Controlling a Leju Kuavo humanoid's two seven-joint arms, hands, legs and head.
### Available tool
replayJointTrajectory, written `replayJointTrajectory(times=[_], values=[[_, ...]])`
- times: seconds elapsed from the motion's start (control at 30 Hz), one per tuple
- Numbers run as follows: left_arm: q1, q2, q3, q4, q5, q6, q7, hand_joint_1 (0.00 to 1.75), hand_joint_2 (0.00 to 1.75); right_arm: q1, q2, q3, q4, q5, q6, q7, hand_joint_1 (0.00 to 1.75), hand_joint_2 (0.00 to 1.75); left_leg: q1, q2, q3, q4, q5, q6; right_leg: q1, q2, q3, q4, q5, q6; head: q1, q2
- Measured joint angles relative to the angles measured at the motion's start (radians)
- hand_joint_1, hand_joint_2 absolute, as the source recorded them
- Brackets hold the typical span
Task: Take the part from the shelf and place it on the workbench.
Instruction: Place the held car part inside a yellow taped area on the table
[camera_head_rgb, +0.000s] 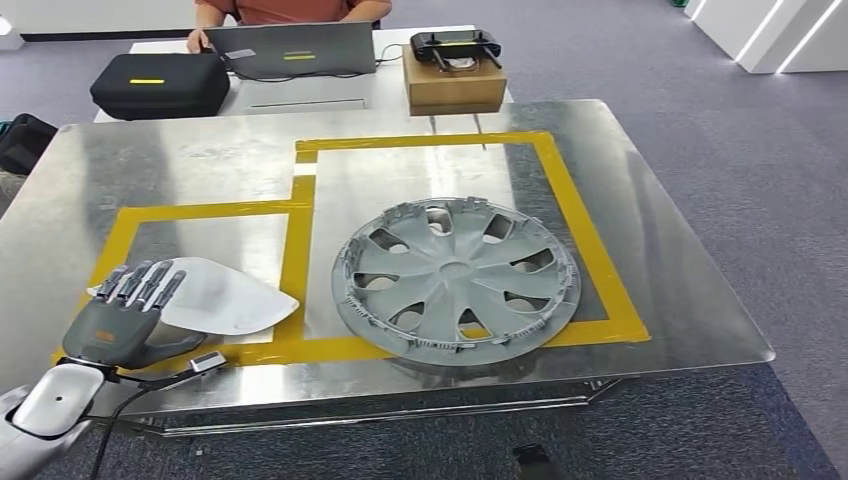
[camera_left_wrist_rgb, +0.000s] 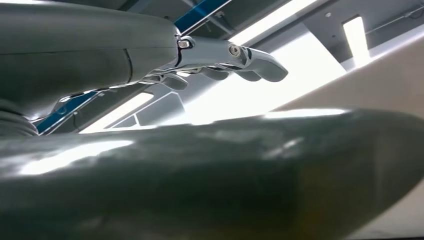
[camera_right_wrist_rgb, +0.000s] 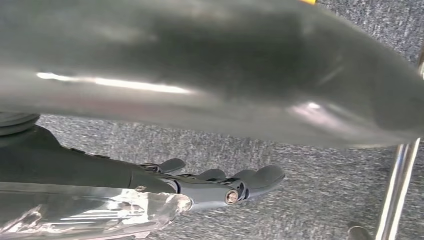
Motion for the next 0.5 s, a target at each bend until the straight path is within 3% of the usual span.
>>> replayJointTrajectory(times=[0.07,0.17,0.2,0.27,0.33,0.37,0.4,0.43,0.5], values=[[0.002,-0.002,0.011,0.000,0.000,0.000,-0.006,0.00,0.00,-0.001,0.000,0.000,0.000,-0.001,0.000,0.000,0.00,0.00,-0.002,-0.002,-0.005,0.008,0.001,-0.015,-0.001,0.006,0.031,-0.063,0.023,-0.010,0.000,0.000],[0.007,-0.003,0.022,0.000,0.000,0.000,-0.008,0.00,0.00,0.001,0.000,0.000,0.000,-0.001,0.000,0.001,0.00,0.00,0.000,-0.003,-0.011,0.007,0.007,-0.031,0.001,0.010,0.021,-0.057,0.032,-0.035,-0.001,0.000],[0.009,-0.004,0.025,0.000,0.000,0.000,-0.009,0.00,0.00,0.001,0.000,0.000,0.000,-0.001,0.000,0.001,0.00,0.00,0.002,-0.002,-0.017,0.018,-0.006,-0.035,0.001,0.010,0.017,-0.057,0.036,-0.043,-0.001,0.000],[0.012,-0.005,0.030,0.000,0.000,0.000,-0.012,0.00,0.00,0.000,0.000,0.000,0.000,-0.002,0.000,0.001,0.00,0.00,0.003,0.000,-0.052,0.101,-0.072,-0.041,0.000,0.008,0.004,-0.058,0.046,-0.057,-0.002,0.000],[0.016,-0.007,0.035,0.000,0.000,0.000,-0.015,0.00,0.00,0.001,0.000,0.000,0.000,-0.002,0.000,0.001,0.00,0.00,0.003,0.001,-0.106,0.239,-0.150,-0.042,0.002,0.006,-0.013,-0.058,0.058,-0.063,-0.002,0.000],[0.020,-0.008,0.037,0.000,0.000,0.000,-0.016,0.00,0.00,0.002,0.000,0.000,0.000,-0.002,-0.001,0.001,0.00,0.00,0.003,0.001,-0.119,0.285,-0.169,-0.042,0.003,0.005,-0.022,-0.058,0.065,-0.063,-0.002,0.000],[0.023,-0.010,0.038,0.000,0.000,0.000,-0.017,0.00,0.00,0.003,0.000,0.000,0.000,-0.002,-0.001,0.001,0.00,0.00,0.003,0.001,-0.113,0.294,-0.170,-0.041,0.004,0.004,-0.031,-0.058,0.072,-0.062,-0.002,0.000],[0.025,-0.012,0.039,0.000,0.000,0.000,-0.017,0.00,0.00,0.004,0.000,0.000,0.000,-0.002,-0.001,0.001,0.00,0.00,0.003,0.001,-0.088,0.264,-0.155,-0.039,0.004,0.004,-0.039,-0.058,0.079,-0.060,-0.002,0.000],[0.024,-0.014,0.045,0.000,0.000,0.000,-0.018,0.00,0.00,0.003,0.000,0.000,0.000,-0.003,-0.001,0.001,0.00,0.00,0.003,0.001,0.006,0.127,-0.112,-0.034,0.005,0.004,-0.052,-0.056,0.094,-0.053,-0.002,0.000]])
